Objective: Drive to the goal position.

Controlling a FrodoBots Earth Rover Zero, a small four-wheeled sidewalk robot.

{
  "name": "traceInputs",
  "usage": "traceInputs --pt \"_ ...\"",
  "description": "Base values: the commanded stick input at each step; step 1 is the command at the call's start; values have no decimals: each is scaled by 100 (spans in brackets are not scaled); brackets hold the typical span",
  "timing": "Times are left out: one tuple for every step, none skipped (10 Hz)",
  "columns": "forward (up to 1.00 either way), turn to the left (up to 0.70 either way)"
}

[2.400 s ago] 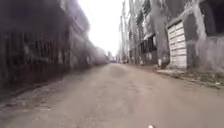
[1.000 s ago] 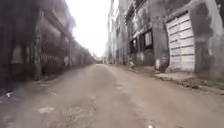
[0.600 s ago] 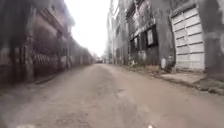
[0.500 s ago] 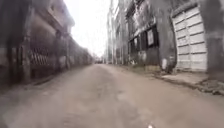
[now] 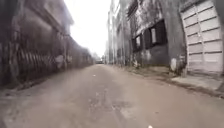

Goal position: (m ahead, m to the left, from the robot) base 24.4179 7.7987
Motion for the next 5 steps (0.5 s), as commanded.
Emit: traceInputs --pt "100 0" --pt "100 0" --pt "100 0" --pt "100 0" --pt "100 0"
